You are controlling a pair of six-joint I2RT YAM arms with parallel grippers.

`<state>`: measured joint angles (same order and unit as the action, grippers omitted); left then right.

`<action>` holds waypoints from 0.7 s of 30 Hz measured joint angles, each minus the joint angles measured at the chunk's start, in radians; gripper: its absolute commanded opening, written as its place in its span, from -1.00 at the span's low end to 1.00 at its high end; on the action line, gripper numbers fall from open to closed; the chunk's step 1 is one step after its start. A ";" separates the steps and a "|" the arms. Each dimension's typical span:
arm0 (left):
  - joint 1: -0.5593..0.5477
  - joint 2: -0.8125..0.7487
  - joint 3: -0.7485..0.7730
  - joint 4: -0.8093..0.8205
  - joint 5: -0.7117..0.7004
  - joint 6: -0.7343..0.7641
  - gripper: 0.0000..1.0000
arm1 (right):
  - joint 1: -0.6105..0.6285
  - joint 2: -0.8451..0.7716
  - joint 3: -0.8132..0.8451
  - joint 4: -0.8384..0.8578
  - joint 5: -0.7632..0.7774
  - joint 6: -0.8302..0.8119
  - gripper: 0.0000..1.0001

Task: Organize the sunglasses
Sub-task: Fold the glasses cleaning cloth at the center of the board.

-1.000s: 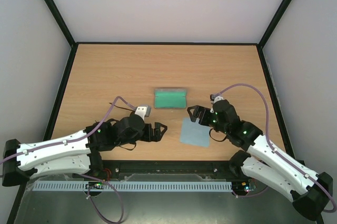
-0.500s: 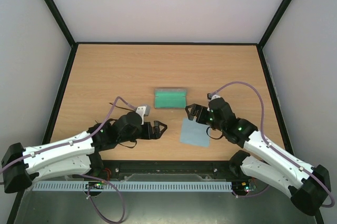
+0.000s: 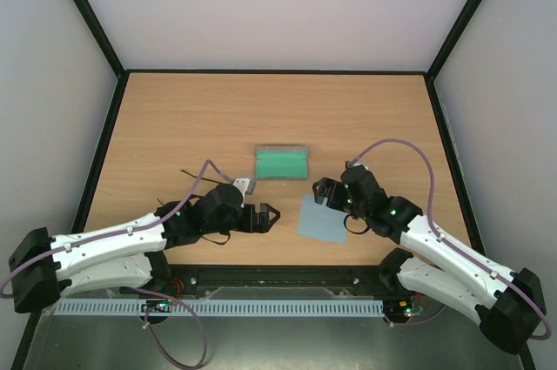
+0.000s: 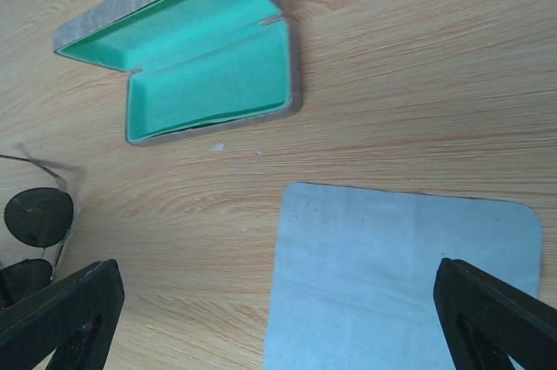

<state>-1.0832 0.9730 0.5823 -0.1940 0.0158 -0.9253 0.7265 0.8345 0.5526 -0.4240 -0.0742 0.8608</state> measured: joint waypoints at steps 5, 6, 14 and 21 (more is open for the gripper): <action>0.000 0.052 0.001 0.026 0.001 0.000 0.99 | 0.000 -0.011 0.002 -0.043 0.042 0.006 0.74; 0.000 0.069 0.002 0.033 0.003 0.000 0.99 | 0.000 -0.011 0.002 -0.055 0.056 0.008 0.68; -0.042 0.338 0.148 0.062 0.003 0.010 0.91 | 0.000 -0.008 0.006 -0.103 0.135 0.031 0.14; -0.026 0.467 0.243 0.080 -0.001 0.052 0.54 | -0.003 0.079 -0.008 -0.083 0.176 0.064 0.06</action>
<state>-1.1091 1.4395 0.8257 -0.1135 0.0147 -0.8730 0.7235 0.9131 0.5449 -0.5072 0.1020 0.9253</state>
